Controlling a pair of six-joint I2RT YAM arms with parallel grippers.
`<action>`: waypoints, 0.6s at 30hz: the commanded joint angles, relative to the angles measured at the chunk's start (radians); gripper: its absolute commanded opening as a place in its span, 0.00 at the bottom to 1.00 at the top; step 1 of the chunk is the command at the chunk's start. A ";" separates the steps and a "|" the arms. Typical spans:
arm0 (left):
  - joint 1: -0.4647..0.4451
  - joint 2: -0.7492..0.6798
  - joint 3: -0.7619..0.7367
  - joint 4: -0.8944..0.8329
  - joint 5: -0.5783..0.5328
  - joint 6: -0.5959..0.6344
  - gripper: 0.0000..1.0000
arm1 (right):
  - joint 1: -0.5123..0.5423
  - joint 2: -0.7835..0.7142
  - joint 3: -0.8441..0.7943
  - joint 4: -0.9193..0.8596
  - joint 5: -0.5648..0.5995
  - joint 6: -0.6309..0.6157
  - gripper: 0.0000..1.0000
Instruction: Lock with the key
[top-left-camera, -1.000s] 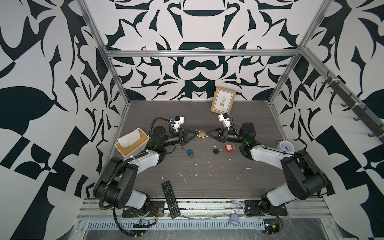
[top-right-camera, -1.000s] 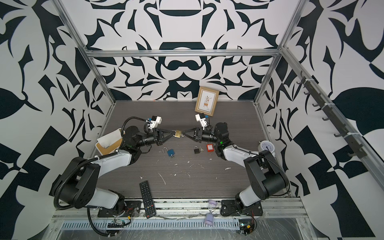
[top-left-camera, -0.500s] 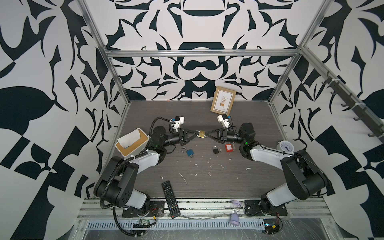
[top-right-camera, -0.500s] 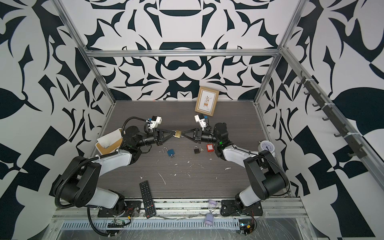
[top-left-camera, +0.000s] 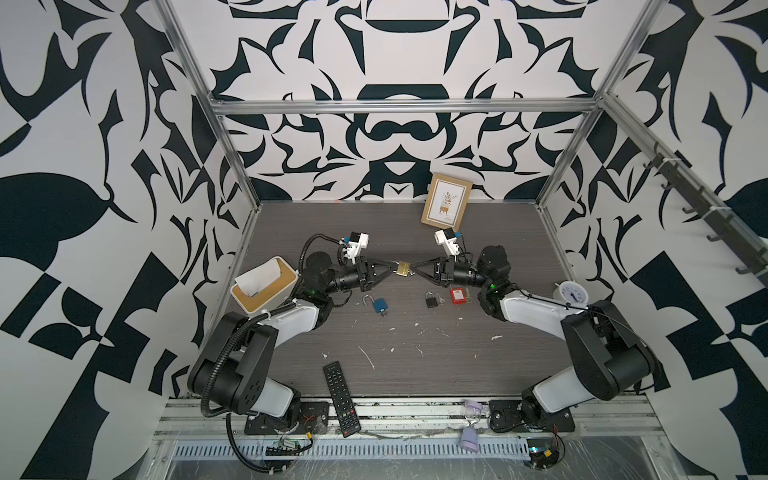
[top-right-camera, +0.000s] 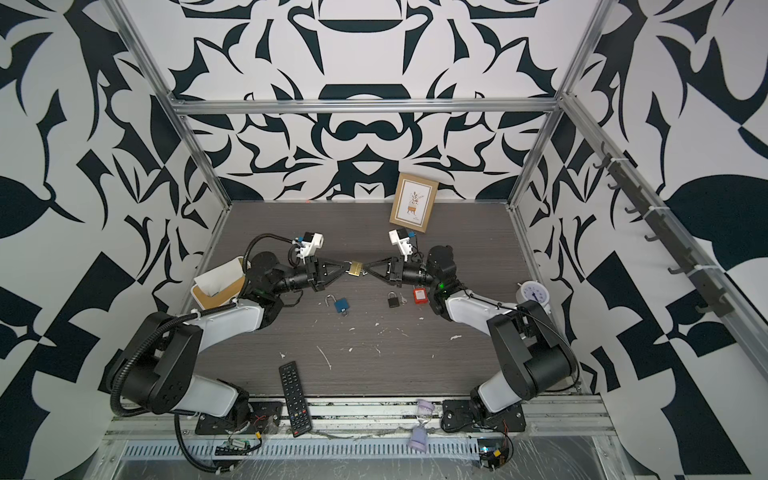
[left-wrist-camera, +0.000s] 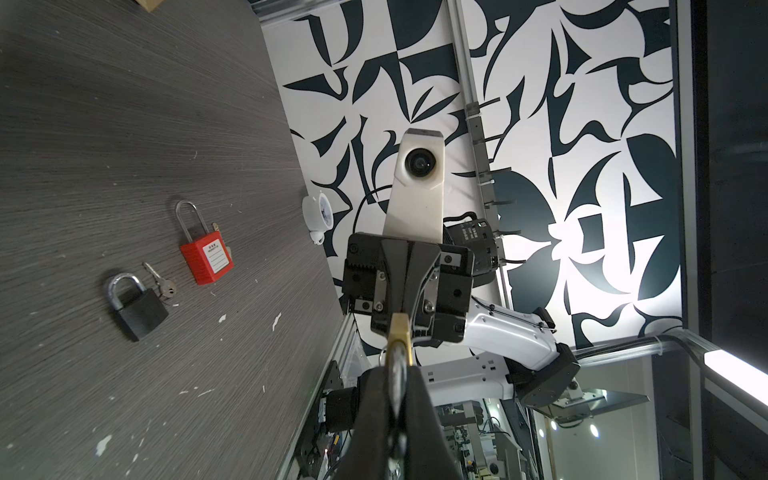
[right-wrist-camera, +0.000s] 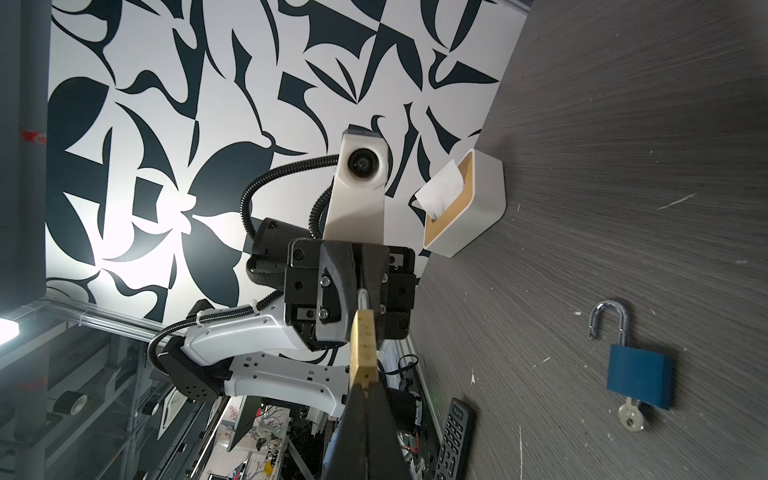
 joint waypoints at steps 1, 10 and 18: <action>0.027 -0.006 0.003 0.038 0.004 0.008 0.00 | 0.010 -0.052 -0.005 -0.064 -0.013 -0.074 0.00; 0.030 -0.018 0.015 -0.022 0.023 0.020 0.00 | 0.007 -0.175 0.005 -0.286 0.031 -0.277 0.00; 0.033 -0.015 0.013 0.043 0.008 -0.030 0.00 | 0.007 -0.202 -0.031 -0.209 0.052 -0.233 0.00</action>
